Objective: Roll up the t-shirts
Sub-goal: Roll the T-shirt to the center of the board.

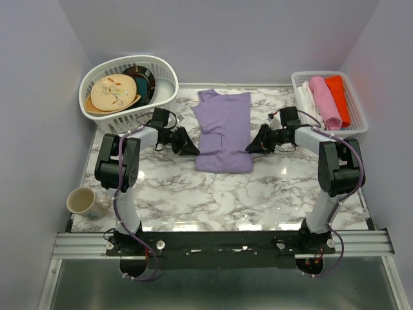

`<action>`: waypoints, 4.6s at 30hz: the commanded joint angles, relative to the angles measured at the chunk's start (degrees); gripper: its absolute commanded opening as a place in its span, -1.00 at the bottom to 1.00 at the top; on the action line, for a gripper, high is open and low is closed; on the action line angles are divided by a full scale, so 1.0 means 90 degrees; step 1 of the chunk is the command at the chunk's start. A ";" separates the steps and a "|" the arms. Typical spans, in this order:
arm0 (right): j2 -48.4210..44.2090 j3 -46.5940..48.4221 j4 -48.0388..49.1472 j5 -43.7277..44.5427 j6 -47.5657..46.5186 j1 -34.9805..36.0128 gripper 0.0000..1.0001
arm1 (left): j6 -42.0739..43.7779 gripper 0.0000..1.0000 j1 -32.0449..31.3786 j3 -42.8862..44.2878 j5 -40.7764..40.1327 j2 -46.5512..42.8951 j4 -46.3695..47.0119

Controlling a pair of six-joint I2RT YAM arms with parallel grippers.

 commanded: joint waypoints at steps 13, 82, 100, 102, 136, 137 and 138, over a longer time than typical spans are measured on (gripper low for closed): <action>-0.2513 -0.0357 0.0512 0.0881 -0.6060 0.0717 0.41 | 0.3788 -0.01 -0.0286 0.0379 -0.1503 -0.2174 -0.1956; -0.1724 -0.1677 0.0504 0.0951 -1.0445 0.2437 -0.87 | 1.0948 0.83 -0.3343 -0.6020 -0.3846 -0.4338 0.6174; -0.1597 -0.1208 0.0034 0.0668 -1.0132 0.2398 -0.87 | 1.1993 0.80 -0.3646 -0.5738 -0.4199 -0.1573 0.8951; -0.1597 -0.1208 0.0034 0.0668 -1.0142 0.2408 -0.87 | 1.2091 0.78 -0.3636 -0.5611 -0.4229 -0.1396 0.9040; -0.2845 -0.2701 0.1625 0.0980 -0.9722 0.2505 0.99 | 0.9475 -1.00 -0.3090 -0.2574 -0.3615 -0.2313 0.2754; -0.2924 -0.2799 0.1694 0.0990 -0.9693 0.2525 0.99 | 0.9378 -1.00 -0.3070 -0.2477 -0.3527 -0.2381 0.2654; -0.2992 -0.2897 0.1762 0.1019 -0.9732 0.2525 0.99 | 0.9174 -1.00 -0.3031 -0.2437 -0.3352 -0.2420 0.2566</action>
